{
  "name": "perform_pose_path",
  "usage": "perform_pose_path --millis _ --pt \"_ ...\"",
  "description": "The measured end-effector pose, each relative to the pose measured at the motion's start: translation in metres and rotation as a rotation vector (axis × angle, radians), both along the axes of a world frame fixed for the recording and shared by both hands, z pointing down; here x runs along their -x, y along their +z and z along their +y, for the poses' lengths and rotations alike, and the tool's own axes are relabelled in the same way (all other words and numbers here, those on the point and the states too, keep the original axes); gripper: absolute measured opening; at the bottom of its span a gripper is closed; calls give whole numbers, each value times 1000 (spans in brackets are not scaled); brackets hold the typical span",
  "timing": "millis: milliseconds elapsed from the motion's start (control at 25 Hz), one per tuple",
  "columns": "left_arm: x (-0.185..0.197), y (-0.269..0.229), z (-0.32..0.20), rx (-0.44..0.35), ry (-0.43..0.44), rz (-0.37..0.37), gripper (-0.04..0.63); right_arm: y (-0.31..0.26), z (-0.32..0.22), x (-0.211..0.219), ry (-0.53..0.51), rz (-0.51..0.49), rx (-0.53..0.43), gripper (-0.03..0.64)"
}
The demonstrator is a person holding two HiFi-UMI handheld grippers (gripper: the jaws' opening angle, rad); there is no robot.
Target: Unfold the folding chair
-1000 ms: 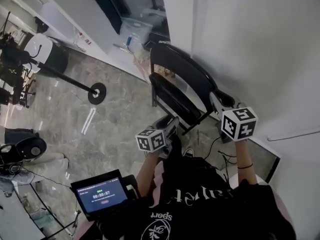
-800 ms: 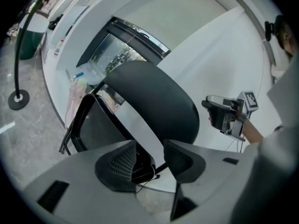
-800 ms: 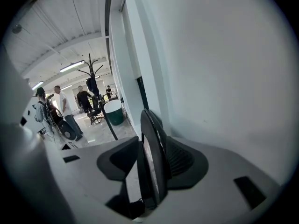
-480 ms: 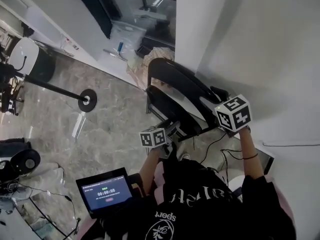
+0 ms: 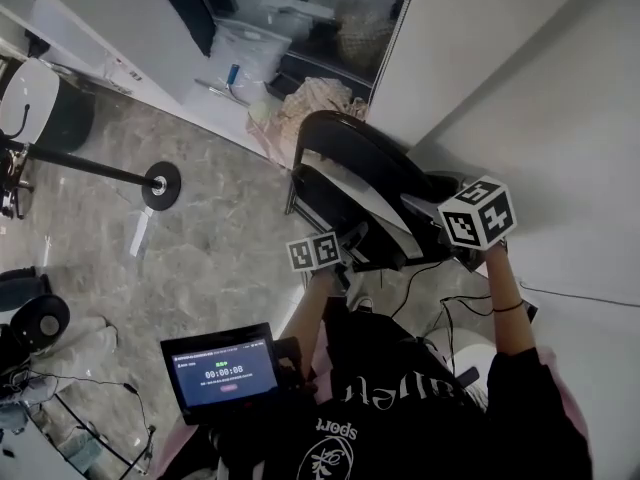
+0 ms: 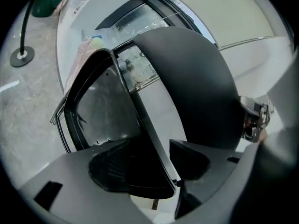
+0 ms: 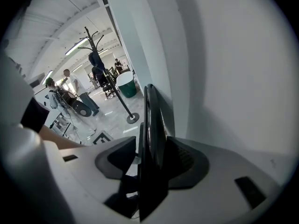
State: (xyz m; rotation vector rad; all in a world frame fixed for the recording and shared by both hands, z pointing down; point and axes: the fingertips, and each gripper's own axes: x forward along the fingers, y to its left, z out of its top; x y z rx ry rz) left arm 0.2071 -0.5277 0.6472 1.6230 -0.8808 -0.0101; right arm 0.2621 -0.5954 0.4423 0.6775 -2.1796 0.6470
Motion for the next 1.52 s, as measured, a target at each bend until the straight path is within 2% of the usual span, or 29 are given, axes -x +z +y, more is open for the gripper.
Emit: perform_pose_path --millis 160,280,440,560,600,680,840,920,1040,1200,1400,1520 --pt "-3 6 -16 42 -80 90 245 7 6 2 -46 59 24 200" --pt "-9 6 -27 50 -98 140 245 11 1 -1 -29 96 -2 123" --pt "-13 12 -35 95 -99 131 249 13 0 -1 -28 90 11 120" --pt "-9 18 -37 145 -146 142 242 17 1 -1 -38 106 29 117" --pt "-8 20 -37 160 -161 145 208 19 1 -2 -44 123 32 117" --pt "-7 21 -36 173 -171 152 195 22 3 -3 -54 154 30 113" --pt "-7 18 -32 108 -137 156 167 25 3 -5 -54 139 45 100" --pt "-6 15 -31 68 -136 163 144 25 5 -4 -63 100 98 89" --pt "-2 13 -27 54 -143 180 131 23 12 4 -80 47 172 73" --pt "7 8 -10 27 -126 183 108 20 32 15 -74 50 150 72" --pt "22 -1 18 4 -221 241 64 14 66 30 -69 46 156 74" --pt "29 -2 37 -11 -252 239 64 10 88 36 -70 34 157 74"
